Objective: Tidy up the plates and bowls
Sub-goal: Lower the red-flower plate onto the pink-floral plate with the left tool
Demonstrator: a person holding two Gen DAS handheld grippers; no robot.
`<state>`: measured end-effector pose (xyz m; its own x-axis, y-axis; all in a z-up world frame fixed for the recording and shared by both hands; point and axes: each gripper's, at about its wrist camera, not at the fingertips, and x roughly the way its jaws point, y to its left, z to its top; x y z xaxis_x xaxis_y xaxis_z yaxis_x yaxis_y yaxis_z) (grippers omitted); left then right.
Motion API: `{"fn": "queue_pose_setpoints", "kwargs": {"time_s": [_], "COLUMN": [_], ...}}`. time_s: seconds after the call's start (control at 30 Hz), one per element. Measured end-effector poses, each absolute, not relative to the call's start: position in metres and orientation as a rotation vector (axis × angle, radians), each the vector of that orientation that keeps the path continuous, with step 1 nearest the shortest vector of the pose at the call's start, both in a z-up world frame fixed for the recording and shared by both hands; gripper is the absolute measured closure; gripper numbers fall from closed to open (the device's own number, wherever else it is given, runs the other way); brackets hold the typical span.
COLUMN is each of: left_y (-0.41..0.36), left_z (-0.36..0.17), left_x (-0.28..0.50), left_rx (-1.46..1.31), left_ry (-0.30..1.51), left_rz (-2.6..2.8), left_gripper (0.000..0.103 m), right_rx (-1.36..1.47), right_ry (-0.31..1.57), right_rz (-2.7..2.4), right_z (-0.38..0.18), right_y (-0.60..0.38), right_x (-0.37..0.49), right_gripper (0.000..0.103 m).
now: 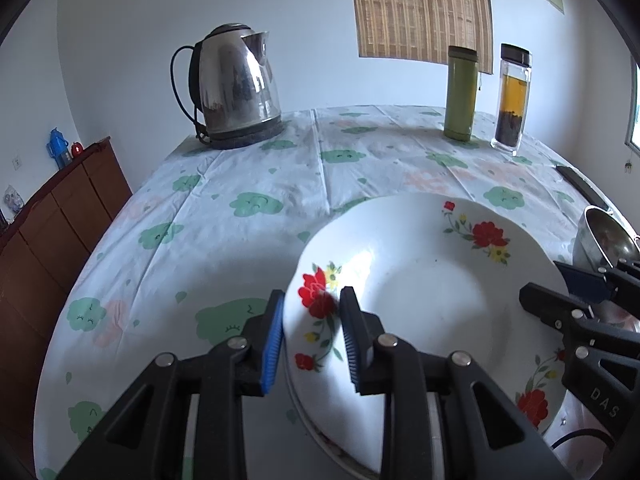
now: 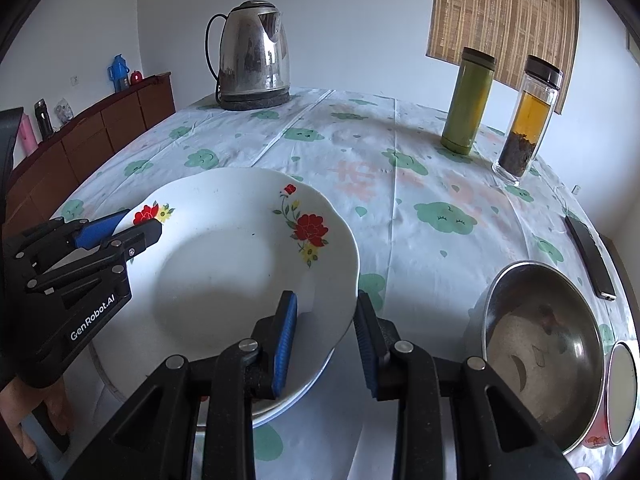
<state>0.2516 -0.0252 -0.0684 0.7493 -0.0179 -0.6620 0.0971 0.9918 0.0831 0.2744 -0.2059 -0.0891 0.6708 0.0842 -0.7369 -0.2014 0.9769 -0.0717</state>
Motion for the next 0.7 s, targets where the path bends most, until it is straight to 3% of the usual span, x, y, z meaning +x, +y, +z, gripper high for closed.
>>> {"fn": "queue_pose_setpoints", "kwargs": {"time_s": [0.57, 0.7], "left_y": [-0.0223, -0.0212], "left_z": [-0.0678, -0.0622], "left_x": [0.2498, 0.2447], "left_rx": [0.103, 0.114], "left_ry": [0.713, 0.667], "left_rz": [-0.071, -0.056], "left_gripper": [0.078, 0.066], "right_rx": [-0.133, -0.128], "right_ry": [0.797, 0.791], "right_rz": [0.176, 0.165], "right_z": [-0.0846, -0.0839], "right_y": [-0.2062, -0.2089], "right_x": [0.2735, 0.2744], "right_gripper": [0.07, 0.07]}}
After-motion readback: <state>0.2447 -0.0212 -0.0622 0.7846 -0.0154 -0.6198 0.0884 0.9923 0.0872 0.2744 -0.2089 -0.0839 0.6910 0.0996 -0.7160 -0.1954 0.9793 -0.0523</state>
